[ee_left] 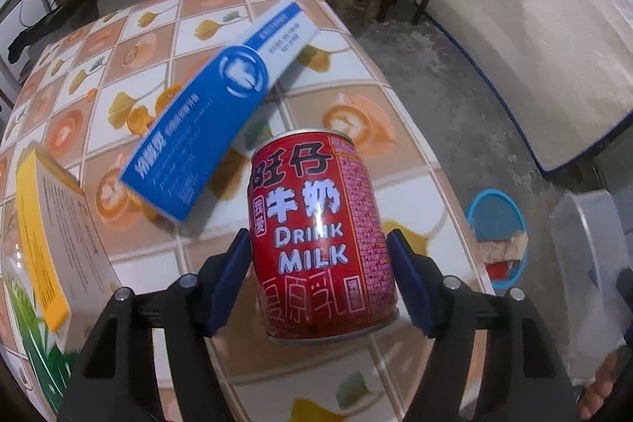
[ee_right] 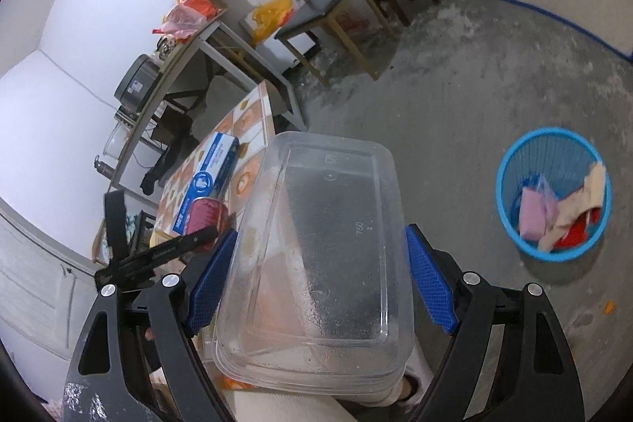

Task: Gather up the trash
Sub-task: 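Carry the can and tub over the wastebasket and open both tools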

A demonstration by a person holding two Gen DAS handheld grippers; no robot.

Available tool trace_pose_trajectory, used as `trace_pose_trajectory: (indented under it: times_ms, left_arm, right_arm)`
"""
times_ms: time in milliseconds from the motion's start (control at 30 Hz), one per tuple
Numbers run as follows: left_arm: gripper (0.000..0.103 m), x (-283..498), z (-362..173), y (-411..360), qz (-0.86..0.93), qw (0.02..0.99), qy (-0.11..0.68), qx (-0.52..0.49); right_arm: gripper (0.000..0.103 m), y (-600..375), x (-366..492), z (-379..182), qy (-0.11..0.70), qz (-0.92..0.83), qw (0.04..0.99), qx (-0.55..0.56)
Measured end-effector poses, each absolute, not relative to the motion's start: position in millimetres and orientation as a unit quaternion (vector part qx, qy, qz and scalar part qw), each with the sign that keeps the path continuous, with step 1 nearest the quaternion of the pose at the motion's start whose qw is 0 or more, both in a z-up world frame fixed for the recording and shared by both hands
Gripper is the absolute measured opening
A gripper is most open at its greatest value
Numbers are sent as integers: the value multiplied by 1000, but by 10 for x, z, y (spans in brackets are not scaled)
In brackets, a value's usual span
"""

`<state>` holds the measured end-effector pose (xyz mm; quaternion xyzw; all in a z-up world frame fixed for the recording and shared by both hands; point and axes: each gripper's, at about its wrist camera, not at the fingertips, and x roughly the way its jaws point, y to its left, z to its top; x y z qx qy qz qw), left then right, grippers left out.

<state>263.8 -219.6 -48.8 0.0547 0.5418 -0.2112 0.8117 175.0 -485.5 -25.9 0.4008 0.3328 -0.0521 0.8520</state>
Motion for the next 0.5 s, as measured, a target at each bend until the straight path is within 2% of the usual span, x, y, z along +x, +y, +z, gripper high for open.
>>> trace_pose_trajectory:
  times_ms: [267,500]
  left_arm:
    - [67,2308,-284,-2341,-263,803,534,38]
    - [67,2082,-48,-2962,-342,777,527,50]
  right_arm:
    - [78,-5012,1460,-384,328,-72,839,429]
    - [78,-5390,908,-491,307,-179,828,434]
